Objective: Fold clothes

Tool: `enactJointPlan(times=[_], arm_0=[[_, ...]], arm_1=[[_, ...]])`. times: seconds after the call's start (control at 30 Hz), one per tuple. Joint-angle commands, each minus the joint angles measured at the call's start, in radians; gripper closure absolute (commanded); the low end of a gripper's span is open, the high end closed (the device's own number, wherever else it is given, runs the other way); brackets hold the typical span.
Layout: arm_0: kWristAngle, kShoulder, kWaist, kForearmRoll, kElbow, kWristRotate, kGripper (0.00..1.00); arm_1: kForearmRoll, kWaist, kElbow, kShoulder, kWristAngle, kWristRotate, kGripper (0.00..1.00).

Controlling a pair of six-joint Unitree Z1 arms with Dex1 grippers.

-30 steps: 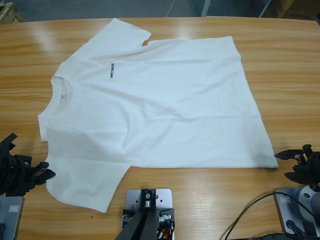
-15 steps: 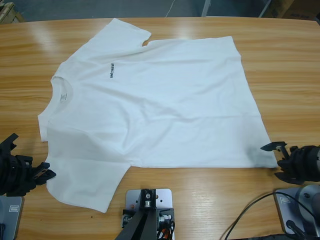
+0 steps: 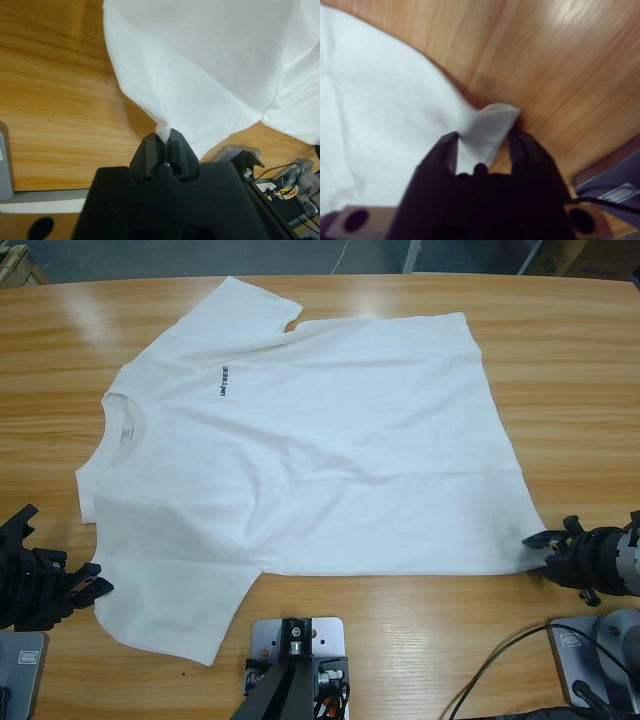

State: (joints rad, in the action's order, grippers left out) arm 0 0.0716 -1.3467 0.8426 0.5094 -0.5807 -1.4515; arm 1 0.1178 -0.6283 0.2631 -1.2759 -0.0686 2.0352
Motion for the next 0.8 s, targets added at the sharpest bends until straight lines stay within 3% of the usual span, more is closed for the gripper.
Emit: enactJointPlan(times=[0.03, 0.33, 0.43, 0.6, 0.8], arm_0=[[0.008, -0.034, 0.009, -0.009, -0.006, 0.010, 1.000], [0.005, -0.030, 0.009, -0.009, -0.005, 0.010, 1.000], [0.004, -0.016, 0.009, -0.007, -0.004, 0.011, 1.000], [0.009, 0.052, 0.048, 0.066, -0.004, -0.034, 1.000], [0.022, 0.084, 0.160, 0.151, -0.072, -0.117, 1.000]], arm_1=[[0.000, -0.011, -0.035, 0.035, -0.028, -0.039, 1.000], [-0.008, -0.011, -0.003, 0.000, -0.007, -0.137, 1.000], [0.084, -0.017, 0.052, -0.041, 0.025, -0.212, 1.000], [0.252, -0.053, 0.081, 0.033, 0.114, -0.187, 1.000], [0.357, -0.053, 0.139, 0.040, 0.148, -0.192, 1.000]])
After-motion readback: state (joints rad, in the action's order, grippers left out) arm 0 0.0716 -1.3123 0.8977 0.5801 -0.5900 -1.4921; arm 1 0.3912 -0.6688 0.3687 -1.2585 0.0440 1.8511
